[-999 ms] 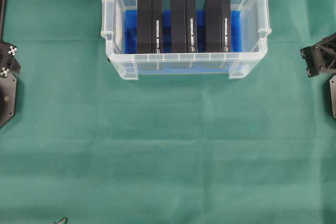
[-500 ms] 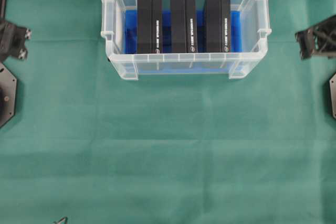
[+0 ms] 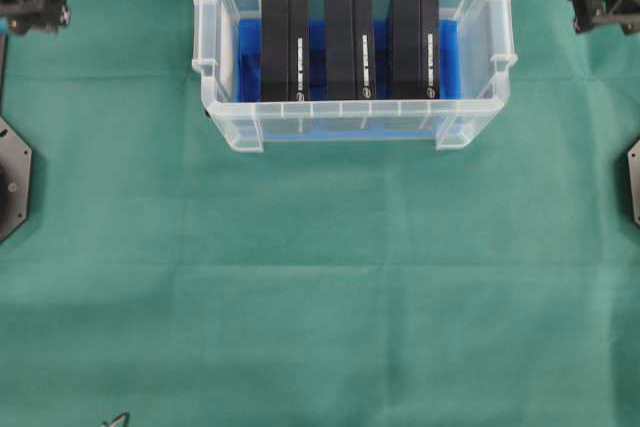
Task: Take out the box from the case.
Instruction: 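Raise the right gripper and move it over the clear case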
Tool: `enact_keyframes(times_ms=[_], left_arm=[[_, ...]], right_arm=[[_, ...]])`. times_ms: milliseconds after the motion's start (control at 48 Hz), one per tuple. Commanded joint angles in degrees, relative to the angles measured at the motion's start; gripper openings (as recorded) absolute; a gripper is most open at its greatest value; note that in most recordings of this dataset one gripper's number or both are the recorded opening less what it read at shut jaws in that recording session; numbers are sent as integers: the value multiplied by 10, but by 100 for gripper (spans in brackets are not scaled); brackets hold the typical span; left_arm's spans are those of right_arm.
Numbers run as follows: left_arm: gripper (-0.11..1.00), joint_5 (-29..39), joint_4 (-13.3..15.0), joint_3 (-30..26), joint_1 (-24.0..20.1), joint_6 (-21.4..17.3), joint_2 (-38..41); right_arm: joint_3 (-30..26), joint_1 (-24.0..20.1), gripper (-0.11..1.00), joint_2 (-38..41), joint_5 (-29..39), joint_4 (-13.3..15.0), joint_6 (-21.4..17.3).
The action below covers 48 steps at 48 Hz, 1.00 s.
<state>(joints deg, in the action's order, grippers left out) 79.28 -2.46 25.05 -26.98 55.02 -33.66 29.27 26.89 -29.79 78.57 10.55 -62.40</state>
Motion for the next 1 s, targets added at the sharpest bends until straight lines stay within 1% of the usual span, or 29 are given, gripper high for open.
enact_keyframes(times_ms=[0, 104, 187, 291, 396, 458, 500, 583, 645, 708, 812, 895, 937, 979], left_arm=[[4, -2, -1, -15, -7, 0, 0], [7, -2, 4, -12, -7, 11, 1], [14, -2, 8, -11, -7, 16, 1], [36, -2, 8, -9, -7, 20, -2], [66, -1, 7, -6, -4, 20, -5], [81, 0, 7, -5, -3, 18, -7], [87, 0, 8, -4, -4, 18, -8], [88, 0, 7, -3, -3, 18, -11], [88, 0, 7, -2, -3, 18, -11], [88, 0, 7, -2, -2, 18, -10], [88, 0, 7, 1, 2, 18, -9], [88, 0, 7, 3, 5, 19, -9], [88, 0, 7, 4, 8, 19, -9], [89, 0, 7, 4, 10, 20, -9]], right_arm=[[-10, 3, 0, 4, -10, 2, 3], [-6, 4, 0, 7, -21, -1, 4], [-1, 4, 0, 9, -25, -7, 4], [6, 4, 0, 6, -25, -9, 3], [16, 4, 0, -3, -25, -7, 1], [24, 4, 1, -8, -30, -7, 1], [28, 4, 1, -12, -37, -7, 1], [34, 4, 2, -20, -54, -7, 0], [36, 4, 12, -23, -61, -7, -2], [35, 4, 29, -20, -62, -5, -4], [35, 4, 61, -12, -61, 1, -4], [33, 4, 84, -5, -61, 3, -5], [32, 4, 91, -1, -61, 4, -5], [30, 4, 95, 3, -61, 4, -6]])
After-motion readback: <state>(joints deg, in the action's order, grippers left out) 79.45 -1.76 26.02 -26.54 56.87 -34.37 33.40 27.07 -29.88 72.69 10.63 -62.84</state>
